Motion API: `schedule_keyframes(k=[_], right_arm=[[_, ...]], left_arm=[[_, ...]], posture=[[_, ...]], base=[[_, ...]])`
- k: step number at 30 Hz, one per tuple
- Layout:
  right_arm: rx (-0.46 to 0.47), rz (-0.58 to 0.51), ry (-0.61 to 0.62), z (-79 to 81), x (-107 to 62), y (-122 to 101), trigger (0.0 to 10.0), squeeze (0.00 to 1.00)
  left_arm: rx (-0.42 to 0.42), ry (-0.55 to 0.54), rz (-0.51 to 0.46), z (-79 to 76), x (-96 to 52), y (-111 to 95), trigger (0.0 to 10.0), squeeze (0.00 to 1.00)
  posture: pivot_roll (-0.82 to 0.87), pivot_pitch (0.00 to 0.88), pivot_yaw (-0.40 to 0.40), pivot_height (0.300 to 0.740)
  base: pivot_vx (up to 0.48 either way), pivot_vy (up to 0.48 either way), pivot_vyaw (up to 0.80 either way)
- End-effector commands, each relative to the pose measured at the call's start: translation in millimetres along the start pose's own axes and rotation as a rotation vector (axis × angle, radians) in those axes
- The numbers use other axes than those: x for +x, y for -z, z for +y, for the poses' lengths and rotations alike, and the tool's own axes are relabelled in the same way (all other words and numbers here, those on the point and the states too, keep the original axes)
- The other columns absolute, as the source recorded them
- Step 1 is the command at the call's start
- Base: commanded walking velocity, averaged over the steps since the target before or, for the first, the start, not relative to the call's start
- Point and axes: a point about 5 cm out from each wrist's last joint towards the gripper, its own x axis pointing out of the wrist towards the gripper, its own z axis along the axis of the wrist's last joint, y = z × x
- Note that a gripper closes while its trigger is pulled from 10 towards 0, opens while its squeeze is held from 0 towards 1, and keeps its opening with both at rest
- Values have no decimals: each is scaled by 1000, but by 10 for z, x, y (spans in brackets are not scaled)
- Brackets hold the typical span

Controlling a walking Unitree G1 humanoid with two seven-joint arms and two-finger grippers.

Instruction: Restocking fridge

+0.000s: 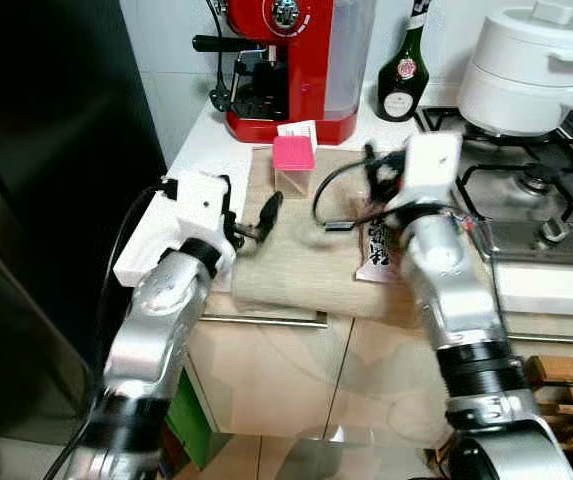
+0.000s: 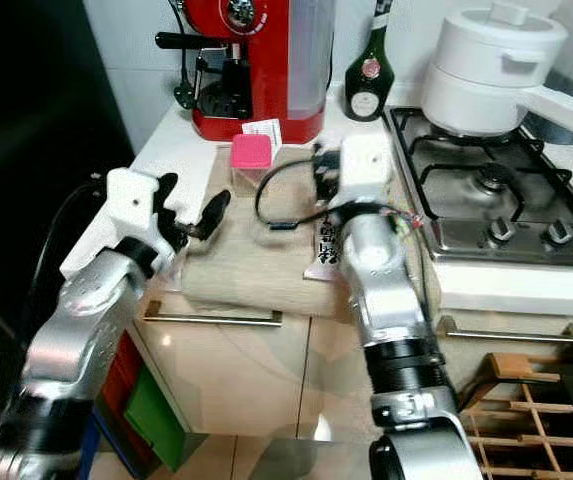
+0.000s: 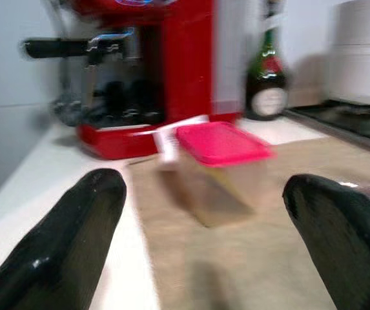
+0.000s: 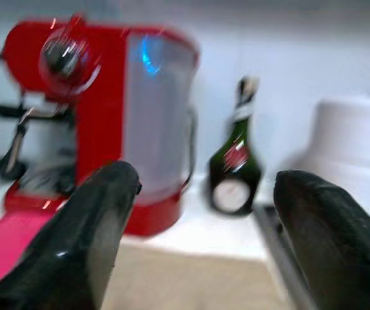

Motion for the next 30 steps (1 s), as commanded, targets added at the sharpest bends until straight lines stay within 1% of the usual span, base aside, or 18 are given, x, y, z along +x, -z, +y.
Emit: schedule_keyframes(k=[1,3,4,5,7,8,10,11,12,13,14,15,18,19,21,27,29,30], right_arm=[[-26,-53,21,-29,-16,-88,10000,1000],[-55,-81,26,-55,-51,-127,10000,1000],[-74,-86,33,-80,-86,-136,10000,1000],[-74,-86,33,-80,-86,-136,10000,1000],[-97,-93,37,-94,-121,-147,10000,1000],[-133,-113,38,-104,-156,-159,10000,1000],[-179,-137,40,-121,-223,-167,10000,1000],[-179,-137,40,-121,-223,-167,10000,1000],[-190,-141,45,-145,-266,-169,10000,1000],[-205,-145,54,-174,-337,-177,10000,1000],[-205,-145,54,-174,-337,-177,10000,1000],[-225,-154,69,-188,-393,-194,10000,1000],[-234,-171,90,-195,-437,-240,10000,1000],[-235,-178,95,-189,-459,-259,10000,1000],[-233,-171,106,-169,-537,-236,10000,1000],[-226,-139,113,-135,-624,-174,10000,1000],[-225,-129,115,-120,-648,-166,10000,1000],[-224,-126,114,-117,-653,-163,10000,1000]], left_arm=[[1,-76,9,55,65,43,10000,0],[-13,-89,23,12,131,78,10000,0],[-19,-77,6,-55,179,42,10000,0],[-19,-77,6,-55,179,42,10000,0],[8,-49,-23,-113,206,-10,10000,0],[21,-41,-34,-133,221,-16,10000,0],[22,-41,-38,-145,264,-10,10000,0],[22,-41,-38,-145,264,-10,10000,0],[30,-42,-44,-146,309,-34,10000,0],[35,-44,-55,-136,389,-95,10000,0],[35,-44,-55,-136,389,-95,10000,0],[30,-44,-62,-123,436,-150,10000,0],[12,-33,-76,-112,457,-213,10000,0],[0,-30,-81,-101,475,-254,10000,0],[-25,-11,-81,-79,566,-350,10000,0],[-58,-10,-54,-47,725,-430,10000,0],[-110,8,-36,-94,781,-446,10000,0],[-120,10,-29,-113,796,-446,10000,0]], posture=[[-176,0,52,740],[-177,0,50,740],[-179,0,49,740],[-179,0,49,740],[-180,0,45,740],[-182,0,38,740],[-185,0,34,740],[-185,0,34,740],[-194,0,36,740],[-204,0,43,740],[-204,0,43,740],[-215,0,59,740],[-220,0,72,740],[-226,0,92,740],[-234,0,128,740],[-243,0,159,740],[-245,0,163,740],[-246,0,162,740]], base=[[0,0,0],[0,0,0],[0,0,0],[0,0,0],[0,0,0],[0,0,0],[0,0,0],[0,0,0],[0,0,0],[0,0,0],[0,0,0],[0,0,0],[0,0,0],[0,0,0],[0,0,0],[0,0,0],[0,0,0],[0,0,0]])
